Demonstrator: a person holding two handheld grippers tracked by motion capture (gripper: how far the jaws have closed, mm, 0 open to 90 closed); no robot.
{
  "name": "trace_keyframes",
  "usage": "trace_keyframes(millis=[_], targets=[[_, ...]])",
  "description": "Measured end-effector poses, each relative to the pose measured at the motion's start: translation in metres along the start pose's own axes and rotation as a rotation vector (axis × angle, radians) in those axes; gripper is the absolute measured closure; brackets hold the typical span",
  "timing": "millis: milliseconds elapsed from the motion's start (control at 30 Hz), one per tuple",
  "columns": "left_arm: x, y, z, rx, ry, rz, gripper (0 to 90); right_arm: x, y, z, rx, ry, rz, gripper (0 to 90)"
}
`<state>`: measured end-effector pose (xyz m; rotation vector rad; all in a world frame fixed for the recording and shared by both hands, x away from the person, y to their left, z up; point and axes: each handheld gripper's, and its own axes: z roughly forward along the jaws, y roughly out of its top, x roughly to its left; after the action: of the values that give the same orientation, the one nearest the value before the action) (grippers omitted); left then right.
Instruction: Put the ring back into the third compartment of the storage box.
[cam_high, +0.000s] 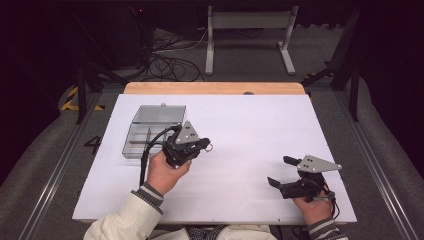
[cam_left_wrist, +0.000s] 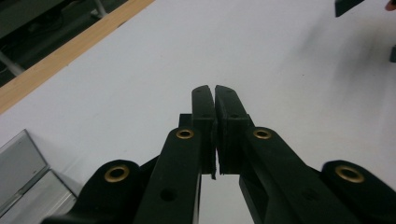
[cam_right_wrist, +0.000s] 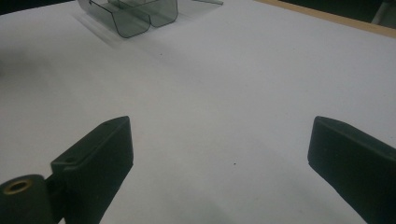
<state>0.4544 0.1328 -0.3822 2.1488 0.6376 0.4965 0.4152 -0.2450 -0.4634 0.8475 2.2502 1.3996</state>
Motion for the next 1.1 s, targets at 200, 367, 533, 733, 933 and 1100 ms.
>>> trace_keyframes(millis=[200, 367, 533, 733, 933, 1100], targets=[[0.016, -0.004, -0.003, 0.017, 0.041, -0.014, 88.0, 0.0, 0.0, 0.0, -0.001, 0.001, 0.001, 7.2], [0.029, -0.008, -0.005, 0.031, 0.068, -0.041, 88.0, 0.0, 0.0, 0.0, -0.001, 0.002, -0.002, 7.2], [0.041, -0.013, -0.006, 0.042, 0.083, -0.076, 88.0, 0.0, 0.0, 0.0, 0.002, 0.002, 0.001, 7.2], [0.055, -0.018, -0.005, 0.05, 0.109, -0.113, 88.0, 0.0, 0.0, 0.0, 0.003, 0.002, 0.0, 7.2], [0.069, -0.023, -0.003, 0.069, 0.141, -0.146, 88.0, 0.0, 0.0, 0.001, 0.006, 0.003, -0.003, 7.2], [0.08, -0.027, 0.001, 0.091, 0.163, -0.171, 88.0, 0.0, 0.0, 0.001, 0.006, 0.004, -0.003, 7.2]])
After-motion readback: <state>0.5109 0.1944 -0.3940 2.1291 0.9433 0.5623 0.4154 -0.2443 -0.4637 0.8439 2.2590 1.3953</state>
